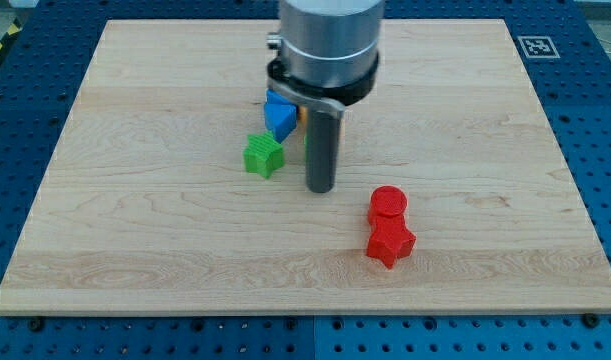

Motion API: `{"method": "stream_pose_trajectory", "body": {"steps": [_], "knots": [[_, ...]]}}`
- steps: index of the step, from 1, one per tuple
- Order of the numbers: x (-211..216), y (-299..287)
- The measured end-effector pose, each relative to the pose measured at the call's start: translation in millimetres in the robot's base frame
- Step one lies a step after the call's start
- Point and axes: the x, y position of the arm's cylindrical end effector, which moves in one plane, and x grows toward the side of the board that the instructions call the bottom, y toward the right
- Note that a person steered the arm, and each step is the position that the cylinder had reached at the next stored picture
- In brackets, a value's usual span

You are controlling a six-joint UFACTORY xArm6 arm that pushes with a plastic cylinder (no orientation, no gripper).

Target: Push the green star into the blue triangle

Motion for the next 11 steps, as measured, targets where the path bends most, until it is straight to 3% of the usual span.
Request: {"method": "stream_pose_trajectory", "body": {"steps": [3,11], "knots": [[2.0,-73.2],[-86.0,-74.3]]}}
